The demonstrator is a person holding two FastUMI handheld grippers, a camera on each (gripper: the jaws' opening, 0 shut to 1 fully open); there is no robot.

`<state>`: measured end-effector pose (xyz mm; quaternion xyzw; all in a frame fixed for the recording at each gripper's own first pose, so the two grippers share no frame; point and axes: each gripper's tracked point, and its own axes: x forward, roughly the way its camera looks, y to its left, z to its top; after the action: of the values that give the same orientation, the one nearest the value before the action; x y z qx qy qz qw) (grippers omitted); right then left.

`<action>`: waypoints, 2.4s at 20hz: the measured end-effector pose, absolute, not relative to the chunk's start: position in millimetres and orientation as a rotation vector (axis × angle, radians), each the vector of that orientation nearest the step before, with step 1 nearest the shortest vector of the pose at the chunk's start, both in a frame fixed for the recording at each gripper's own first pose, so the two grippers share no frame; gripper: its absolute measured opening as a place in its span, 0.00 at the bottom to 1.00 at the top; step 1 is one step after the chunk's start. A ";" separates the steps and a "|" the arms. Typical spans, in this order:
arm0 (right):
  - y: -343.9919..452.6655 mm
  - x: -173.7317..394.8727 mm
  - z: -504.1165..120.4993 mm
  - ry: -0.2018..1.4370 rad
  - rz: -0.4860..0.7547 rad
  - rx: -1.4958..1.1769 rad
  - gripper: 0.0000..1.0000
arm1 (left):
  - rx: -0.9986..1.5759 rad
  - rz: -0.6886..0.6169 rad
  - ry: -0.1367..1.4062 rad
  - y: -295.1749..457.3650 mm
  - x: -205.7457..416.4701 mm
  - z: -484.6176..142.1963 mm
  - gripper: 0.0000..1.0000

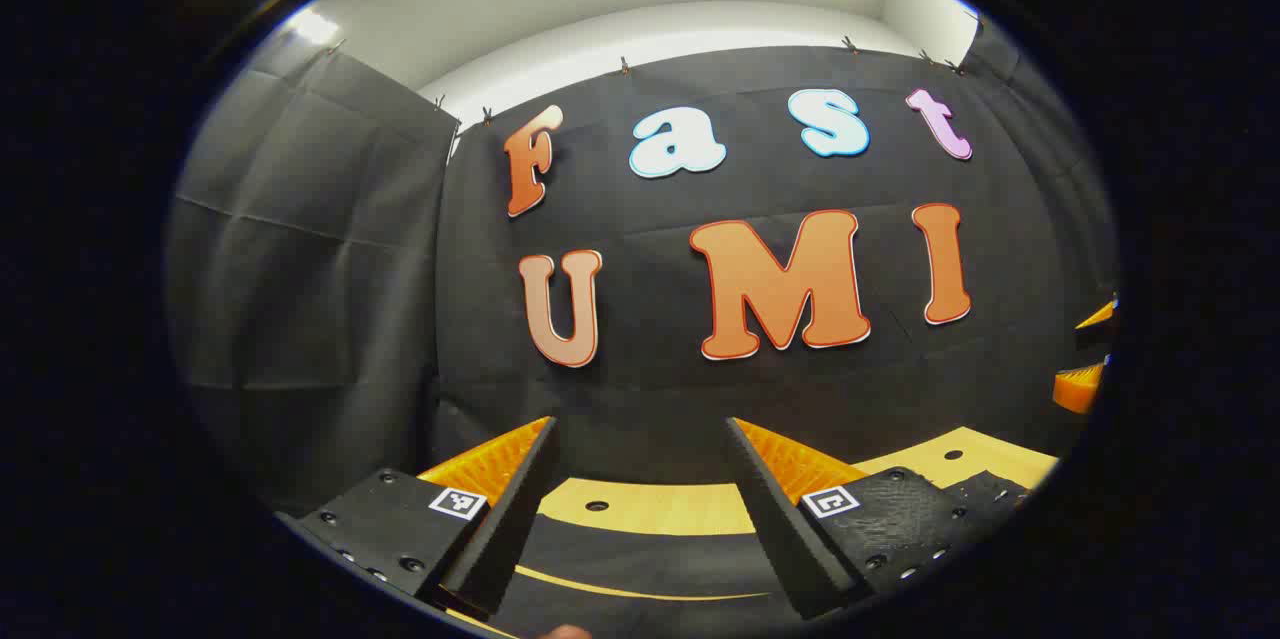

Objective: Grasp the waist and the cuffs of the jeans and fold them to make the two legs overlap; first hold the waist and fold one-third of the jeans toward the cuffs, then hold the cuffs and fold the remaining one-third in the same direction to finish folding.

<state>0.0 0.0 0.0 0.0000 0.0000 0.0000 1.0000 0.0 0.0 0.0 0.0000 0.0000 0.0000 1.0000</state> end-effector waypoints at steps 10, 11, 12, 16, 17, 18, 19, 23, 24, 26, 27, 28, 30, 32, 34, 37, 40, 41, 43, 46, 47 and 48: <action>33.3 5.7 21.1 0.053 -0.205 0.029 0.98 | 0.042 -0.090 0.042 71.3 39.2 -21.8 0.99; 36.9 7.5 23.5 0.056 -0.213 0.035 0.98 | 0.048 -0.084 0.046 81.1 42.5 -24.3 0.99; 40.0 9.5 25.2 0.059 -0.216 0.047 0.98 | 0.051 -0.079 0.052 89.8 44.0 -27.3 1.00; 38.3 16.5 31.3 0.063 -0.250 0.062 0.98 | 0.059 -0.060 0.083 116.9 53.0 -38.3 0.99; 37.3 16.5 30.4 0.065 -0.254 0.062 0.98 | 0.058 -0.052 0.089 121.6 53.8 -39.3 1.00; 36.2 15.8 29.8 0.067 -0.258 0.058 0.98 | 0.056 -0.052 0.087 122.3 54.3 -39.2 0.99; 34.1 15.5 28.1 0.066 -0.261 0.057 0.98 | 0.054 -0.052 0.085 122.2 54.9 -39.9 0.99; 28.0 15.1 17.1 0.089 -0.254 0.092 0.98 | 0.065 -0.061 0.145 115.4 52.8 -56.1 0.99; 22.2 14.2 14.8 0.093 -0.263 0.101 0.98 | 0.086 -0.074 0.169 111.8 55.4 -62.9 1.00; 13.3 12.9 6.7 0.108 -0.277 0.128 0.98 | 0.099 -0.075 0.171 111.2 54.1 -63.5 0.99; 9.5 12.9 4.3 0.112 -0.282 0.142 0.98 | 0.094 -0.083 0.170 108.8 53.5 -62.4 1.00; 4.9 14.0 0.6 0.118 -0.289 0.155 0.98 | 0.090 -0.079 0.172 109.2 52.8 -65.6 1.00; -2.1 14.7 -9.2 0.141 -0.297 0.188 0.98 | 0.062 -0.064 0.193 113.8 50.7 -74.1 1.00; -6.9 15.6 -24.3 0.180 -0.293 0.242 0.98 | 0.011 -0.038 0.244 123.9 50.7 -88.8 1.00; -13.1 17.2 -40.7 0.221 -0.302 0.294 0.98 | -0.029 -0.005 0.297 139.4 50.2 -104.5 0.98; -21.7 20.7 -70.7 0.307 -0.324 0.364 0.98 | -0.100 0.046 0.389 164.5 44.2 -131.8 0.99; -20.4 18.8 -99.5 0.390 -0.322 0.513 0.98 | -0.211 0.075 0.488 183.8 44.6 -163.3 0.99; -19.7 18.8 -110.0 0.419 -0.329 0.565 0.97 | -0.244 0.082 0.524 189.1 40.8 -174.7 1.00; -20.4 16.4 -131.9 0.488 -0.350 0.652 0.97 | -0.306 0.090 0.597 201.4 30.3 -199.2 0.98; -14.5 6.4 -162.1 0.602 -0.376 0.752 0.98 | -0.428 0.105 0.715 217.5 13.7 -235.7 0.98; -12.6 4.4 -169.5 0.625 -0.388 0.789 0.98 | -0.480 0.105 0.757 220.2 11.4 -246.3 0.98; -10.6 -0.1 -178.3 0.648 -0.400 0.828 0.98 | -0.537 0.102 0.799 224.9 6.2 -260.7 0.98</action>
<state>-0.1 -10.6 -178.3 0.3923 0.3074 -0.1897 0.8460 6.2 224.9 -260.7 -0.2582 0.3839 0.0491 0.8852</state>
